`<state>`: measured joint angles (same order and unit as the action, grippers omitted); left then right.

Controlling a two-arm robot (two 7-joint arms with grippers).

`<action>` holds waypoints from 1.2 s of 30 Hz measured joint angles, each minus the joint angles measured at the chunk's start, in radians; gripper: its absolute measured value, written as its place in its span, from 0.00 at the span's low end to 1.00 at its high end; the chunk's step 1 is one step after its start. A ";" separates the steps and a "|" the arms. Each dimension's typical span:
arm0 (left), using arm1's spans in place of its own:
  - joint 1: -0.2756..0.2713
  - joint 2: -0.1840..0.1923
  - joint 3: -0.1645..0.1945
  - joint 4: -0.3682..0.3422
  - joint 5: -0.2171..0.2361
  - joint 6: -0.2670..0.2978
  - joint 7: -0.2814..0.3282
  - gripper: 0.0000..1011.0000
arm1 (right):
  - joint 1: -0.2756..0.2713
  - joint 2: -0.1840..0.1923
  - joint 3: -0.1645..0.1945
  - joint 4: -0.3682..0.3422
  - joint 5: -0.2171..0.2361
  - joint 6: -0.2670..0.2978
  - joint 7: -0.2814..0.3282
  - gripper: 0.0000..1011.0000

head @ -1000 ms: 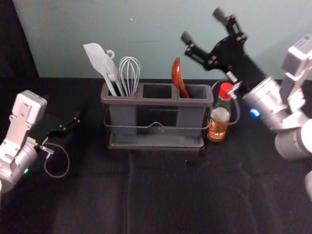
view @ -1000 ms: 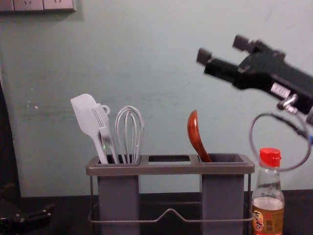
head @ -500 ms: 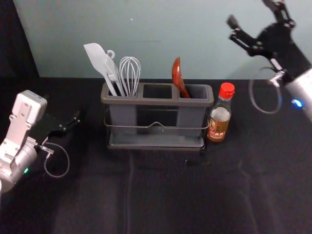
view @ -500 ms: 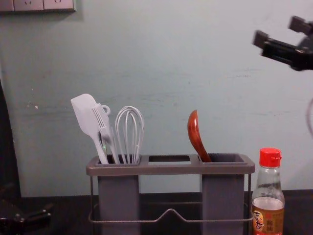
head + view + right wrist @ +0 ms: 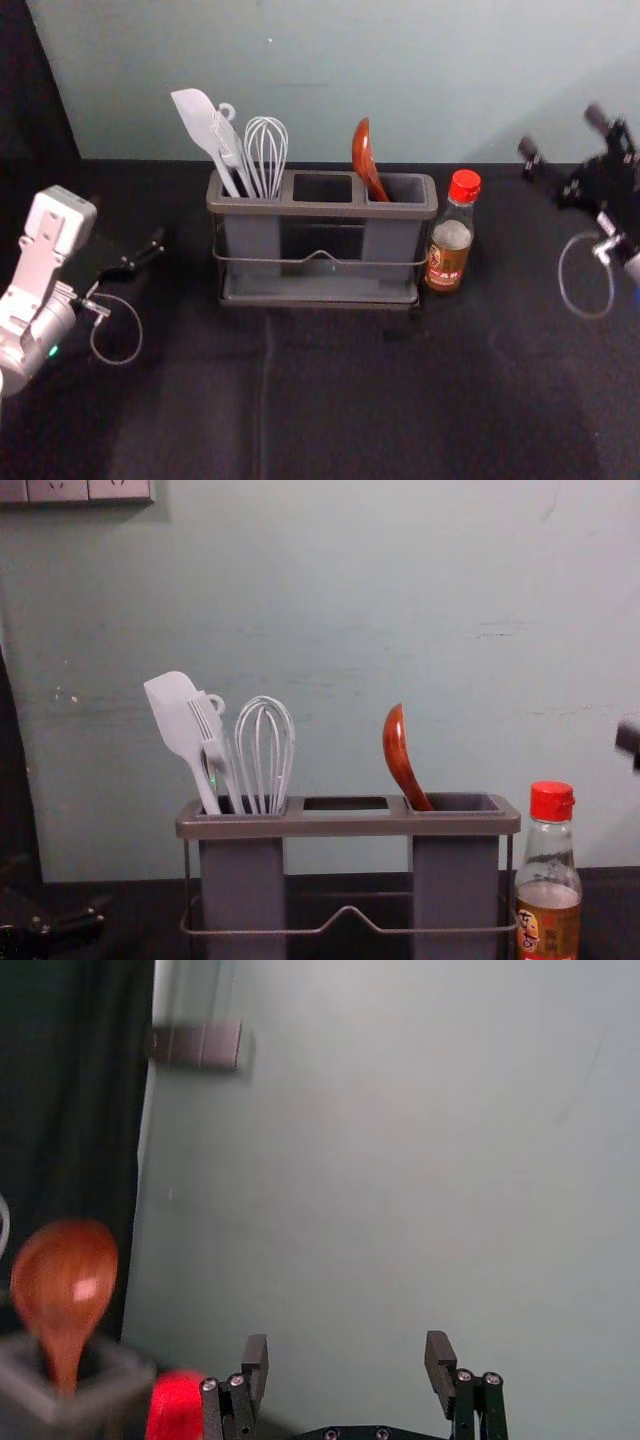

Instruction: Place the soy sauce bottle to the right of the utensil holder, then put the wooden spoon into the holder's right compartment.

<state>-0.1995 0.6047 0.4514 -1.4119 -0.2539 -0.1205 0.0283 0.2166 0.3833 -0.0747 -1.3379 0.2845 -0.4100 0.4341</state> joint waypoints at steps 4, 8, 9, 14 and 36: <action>0.000 0.000 0.000 0.000 0.000 0.000 0.000 0.99 | -0.013 0.005 -0.014 0.029 -0.028 0.037 -0.003 0.99; 0.000 0.000 0.000 0.000 0.000 0.000 0.000 0.99 | -0.019 -0.001 -0.024 0.060 -0.044 0.052 -0.010 0.99; 0.000 0.000 0.000 0.000 0.000 0.000 0.000 0.99 | -0.020 -0.003 -0.025 0.069 -0.047 0.052 -0.014 0.99; 0.000 0.000 0.000 0.000 0.000 0.000 0.000 0.99 | -0.022 -0.010 -0.027 0.083 -0.054 0.054 -0.021 0.99; 0.000 0.000 0.000 0.000 0.000 0.000 0.000 0.99 | -0.022 -0.008 -0.025 0.079 -0.052 0.053 -0.018 0.99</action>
<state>-0.1996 0.6047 0.4514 -1.4120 -0.2539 -0.1205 0.0283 0.1945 0.3758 -0.0999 -1.2594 0.2324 -0.3573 0.4158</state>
